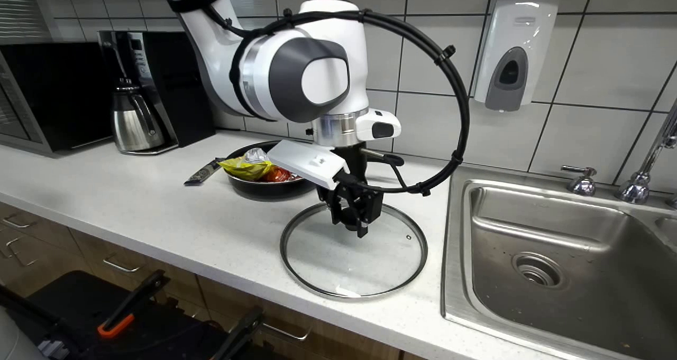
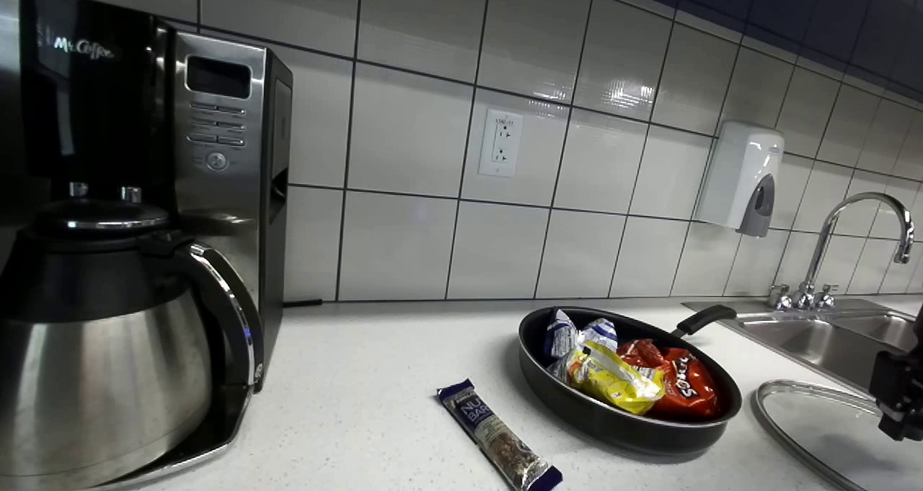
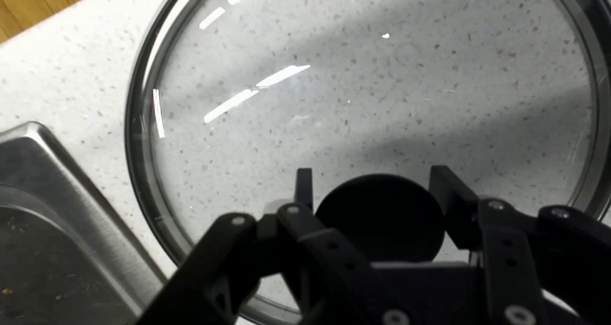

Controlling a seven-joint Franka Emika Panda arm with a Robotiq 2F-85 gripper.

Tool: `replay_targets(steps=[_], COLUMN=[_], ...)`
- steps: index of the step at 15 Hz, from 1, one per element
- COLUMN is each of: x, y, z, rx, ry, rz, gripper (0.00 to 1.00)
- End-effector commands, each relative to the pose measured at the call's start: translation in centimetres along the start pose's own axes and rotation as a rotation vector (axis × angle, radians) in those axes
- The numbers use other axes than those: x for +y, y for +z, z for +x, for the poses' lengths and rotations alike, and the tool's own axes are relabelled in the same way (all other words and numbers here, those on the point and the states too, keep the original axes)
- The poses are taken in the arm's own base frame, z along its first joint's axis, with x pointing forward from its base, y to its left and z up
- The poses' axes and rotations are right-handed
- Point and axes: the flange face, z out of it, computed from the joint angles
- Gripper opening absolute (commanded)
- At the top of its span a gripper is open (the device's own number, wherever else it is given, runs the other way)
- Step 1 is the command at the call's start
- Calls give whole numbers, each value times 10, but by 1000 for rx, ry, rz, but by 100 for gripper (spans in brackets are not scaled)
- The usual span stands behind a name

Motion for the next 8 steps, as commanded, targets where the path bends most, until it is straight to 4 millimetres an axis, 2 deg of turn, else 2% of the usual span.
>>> replay_targets(steps=[1, 8], x=[-3, -14], y=[-19, -54], z=[1, -2], rx=[36, 72], ry=[-28, -96], rz=[-1, -10], gripper=[38, 38])
